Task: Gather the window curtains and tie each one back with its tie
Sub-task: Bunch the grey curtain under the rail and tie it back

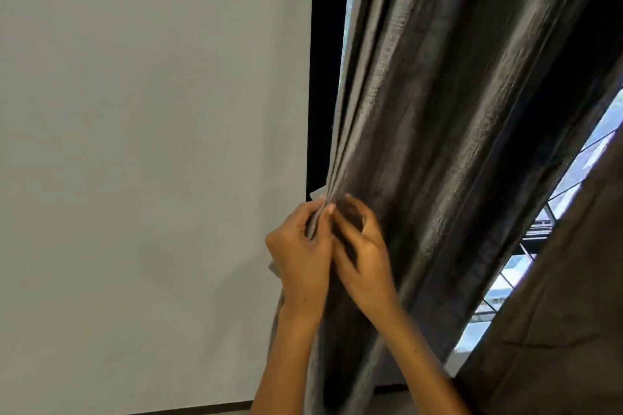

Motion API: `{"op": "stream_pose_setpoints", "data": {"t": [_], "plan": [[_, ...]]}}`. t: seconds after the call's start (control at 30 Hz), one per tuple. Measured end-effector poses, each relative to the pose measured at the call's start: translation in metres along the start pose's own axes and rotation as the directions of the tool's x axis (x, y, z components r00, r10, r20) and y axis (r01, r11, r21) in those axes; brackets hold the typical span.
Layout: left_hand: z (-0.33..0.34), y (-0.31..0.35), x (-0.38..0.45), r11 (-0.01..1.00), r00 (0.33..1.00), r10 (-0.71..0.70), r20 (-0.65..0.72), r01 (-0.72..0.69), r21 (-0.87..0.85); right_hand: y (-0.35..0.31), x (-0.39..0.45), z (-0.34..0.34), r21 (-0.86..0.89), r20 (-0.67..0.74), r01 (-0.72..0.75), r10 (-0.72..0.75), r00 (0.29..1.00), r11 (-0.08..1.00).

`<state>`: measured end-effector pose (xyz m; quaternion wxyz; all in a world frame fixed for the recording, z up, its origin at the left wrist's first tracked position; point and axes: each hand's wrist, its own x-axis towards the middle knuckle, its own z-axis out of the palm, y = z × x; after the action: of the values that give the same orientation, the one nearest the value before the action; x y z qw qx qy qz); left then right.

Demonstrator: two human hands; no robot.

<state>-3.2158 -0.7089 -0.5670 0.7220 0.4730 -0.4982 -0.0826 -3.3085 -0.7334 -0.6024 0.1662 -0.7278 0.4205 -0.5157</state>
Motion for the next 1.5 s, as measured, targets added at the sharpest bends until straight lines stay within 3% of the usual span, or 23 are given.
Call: {"op": "stream_pose_setpoints", "data": {"t": [0.07,0.13,0.17,0.3,0.4,0.5,0.6,0.67,0.77,0.87,1.1,1.2,1.33,1.4,1.5], "plan": [[-0.005,-0.002,0.005,1.000,1.000,-0.024,-0.015,0.024,0.006,0.009,0.006,-0.003,-0.036,-0.179,-0.008,0.001,0.984,0.999],[-0.008,-0.002,0.007,0.999,0.999,-0.044,-0.021,0.044,0.007,0.015,0.018,-0.007,-0.029,-0.345,-0.130,0.112,0.932,0.991],[-0.009,-0.002,0.007,0.999,0.999,-0.046,-0.024,0.046,0.012,0.019,0.025,-0.008,0.000,-0.364,-0.198,0.184,0.913,0.980],[-0.012,-0.001,0.011,0.998,0.999,-0.052,-0.013,0.052,0.026,0.024,0.051,-0.010,0.255,-0.142,-0.378,0.421,0.896,0.890],[-0.013,-0.001,0.010,0.998,0.998,-0.065,0.005,0.065,0.020,0.024,0.063,-0.003,0.489,-0.024,-0.319,0.378,0.925,0.812],[-0.014,-0.002,0.010,0.996,0.996,-0.085,-0.006,0.086,0.025,0.022,0.062,0.003,0.489,-0.027,-0.199,0.243,0.970,0.850],[-0.015,-0.001,0.010,0.996,0.996,-0.084,-0.013,0.084,0.030,0.019,0.055,0.006,0.380,-0.183,-0.071,0.150,0.972,0.922],[-0.018,0.001,0.011,0.998,0.998,-0.060,-0.008,0.060,0.025,0.020,0.053,0.007,0.326,-0.261,-0.066,0.157,0.952,0.943],[-0.020,0.004,0.011,0.999,0.999,-0.040,0.013,0.040,0.019,0.018,0.055,0.005,0.422,-0.061,-0.237,0.288,0.956,0.875],[-0.018,0.002,0.009,0.999,0.998,-0.053,0.023,0.053,0.003,0.018,0.060,0.007,0.560,0.104,-0.321,0.320,0.942,0.764],[-0.020,0.004,0.008,0.999,0.999,-0.046,0.012,0.046,0.014,0.007,0.058,0.007,0.626,-0.027,-0.173,0.243,0.970,0.760],[-0.020,0.004,0.007,0.998,0.999,-0.053,0.002,0.053,0.036,0.000,0.046,0.007,0.549,-0.212,-0.094,0.248,0.945,0.831],[-0.010,0.006,0.000,0.995,0.999,-0.020,-0.036,0.024,0.100,-0.008,0.026,0.006,0.184,-0.584,0.041,0.076,0.808,0.982],[-0.005,0.008,-0.005,0.990,0.999,0.017,-0.045,-0.011,0.138,-0.009,0.020,0.000,0.081,-0.637,0.088,-0.016,0.771,0.993],[0.001,0.011,-0.010,0.987,0.997,0.062,-0.042,-0.054,0.154,-0.009,0.015,-0.011,0.009,-0.619,0.112,-0.082,0.781,0.994]]}}
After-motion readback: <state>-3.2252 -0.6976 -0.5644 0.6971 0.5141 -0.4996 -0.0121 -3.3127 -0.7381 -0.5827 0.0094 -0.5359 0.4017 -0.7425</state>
